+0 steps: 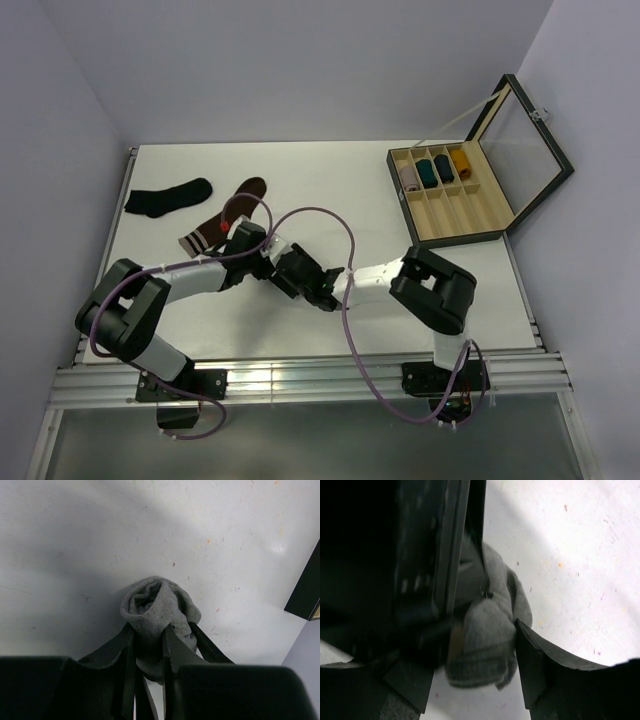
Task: Roll the socks
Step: Roll the sock at the center of the board.
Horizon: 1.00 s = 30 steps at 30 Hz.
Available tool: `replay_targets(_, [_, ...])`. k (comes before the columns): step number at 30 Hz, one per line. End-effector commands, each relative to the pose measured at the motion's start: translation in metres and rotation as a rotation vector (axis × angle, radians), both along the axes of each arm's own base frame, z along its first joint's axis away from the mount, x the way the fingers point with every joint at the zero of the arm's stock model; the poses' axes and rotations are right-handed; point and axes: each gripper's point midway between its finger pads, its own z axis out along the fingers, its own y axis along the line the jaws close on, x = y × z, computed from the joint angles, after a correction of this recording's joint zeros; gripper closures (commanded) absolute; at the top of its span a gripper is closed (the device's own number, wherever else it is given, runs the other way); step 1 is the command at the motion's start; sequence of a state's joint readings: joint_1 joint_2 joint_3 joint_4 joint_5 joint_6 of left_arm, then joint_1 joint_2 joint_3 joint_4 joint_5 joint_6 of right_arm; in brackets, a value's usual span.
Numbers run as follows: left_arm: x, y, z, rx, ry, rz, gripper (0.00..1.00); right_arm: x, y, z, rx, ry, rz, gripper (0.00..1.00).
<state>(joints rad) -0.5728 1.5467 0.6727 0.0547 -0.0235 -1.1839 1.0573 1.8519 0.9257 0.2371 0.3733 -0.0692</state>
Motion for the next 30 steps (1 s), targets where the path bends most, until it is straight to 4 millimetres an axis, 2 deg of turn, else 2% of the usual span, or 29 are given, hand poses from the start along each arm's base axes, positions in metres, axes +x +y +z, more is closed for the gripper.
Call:
replay_targets(1, [-0.035, 0.018, -0.036, 0.133, 0.142, -0.071, 1.00, -0.005, -0.032, -0.044, -0.156, 0.099, -0.077, 0.33])
replay_targets(2, [-0.035, 0.018, -0.035, 0.131, 0.141, -0.072, 1.00, -0.005, -0.033, -0.047, -0.159, 0.116, -0.083, 0.34])
replay_targets(5, [-0.032, 0.016, -0.034, 0.130, 0.134, -0.078, 1.00, -0.009, -0.036, -0.057, -0.184, 0.150, -0.079, 0.49])
replay_targets(6, [-0.031, 0.015, -0.033, 0.129, 0.130, -0.080, 0.99, -0.010, -0.035, -0.058, -0.175, 0.169, -0.070, 0.64])
replay_targets(8, [-0.030, 0.015, -0.032, 0.127, 0.126, -0.080, 0.97, -0.012, -0.037, -0.057, -0.157, 0.191, -0.058, 0.82])
replay_targets(9, [-0.029, 0.014, -0.030, 0.123, 0.121, -0.079, 0.92, -0.013, -0.035, -0.054, -0.130, 0.214, -0.042, 0.94])
replay_targets(10, [-0.028, 0.013, -0.027, 0.117, 0.110, -0.080, 0.89, -0.016, -0.037, -0.056, -0.107, 0.243, -0.052, 0.99])
replay_targets(11, [-0.027, 0.013, -0.025, 0.113, 0.104, -0.076, 0.85, -0.018, -0.035, -0.056, -0.086, 0.269, -0.047, 1.00])
replay_targets(12, [-0.026, 0.014, -0.023, 0.112, 0.097, -0.070, 0.77, -0.019, -0.034, -0.052, -0.064, 0.287, -0.040, 1.00])
replay_targets(14, [-0.022, 0.013, -0.016, 0.098, 0.072, -0.055, 0.67, -0.026, -0.031, -0.053, -0.004, 0.377, -0.013, 1.00])
replay_targets(15, [-0.022, 0.014, -0.015, 0.094, 0.065, -0.049, 0.56, -0.023, -0.035, -0.052, 0.019, 0.408, -0.023, 1.00])
replay_targets(17, [-0.018, 0.014, -0.007, 0.074, 0.038, -0.029, 0.45, -0.034, -0.029, -0.052, 0.086, 0.515, 0.012, 1.00])
replay_targets(18, [-0.019, 0.016, -0.008, 0.071, 0.034, -0.022, 0.33, -0.035, -0.025, -0.050, 0.116, 0.551, 0.025, 1.00])
replay_targets(19, [-0.018, 0.016, -0.002, 0.058, 0.015, -0.014, 0.29, -0.039, -0.025, -0.050, 0.152, 0.627, 0.029, 1.00])
replay_targets(24, [-0.016, 0.019, 0.003, 0.012, -0.021, 0.033, 0.25, -0.046, -0.023, -0.054, 0.242, 0.829, 0.029, 1.00])
replay_targets(30, [-0.016, 0.019, 0.005, -0.028, -0.041, 0.064, 0.26, -0.047, -0.018, -0.048, 0.407, 1.054, 0.005, 1.00])
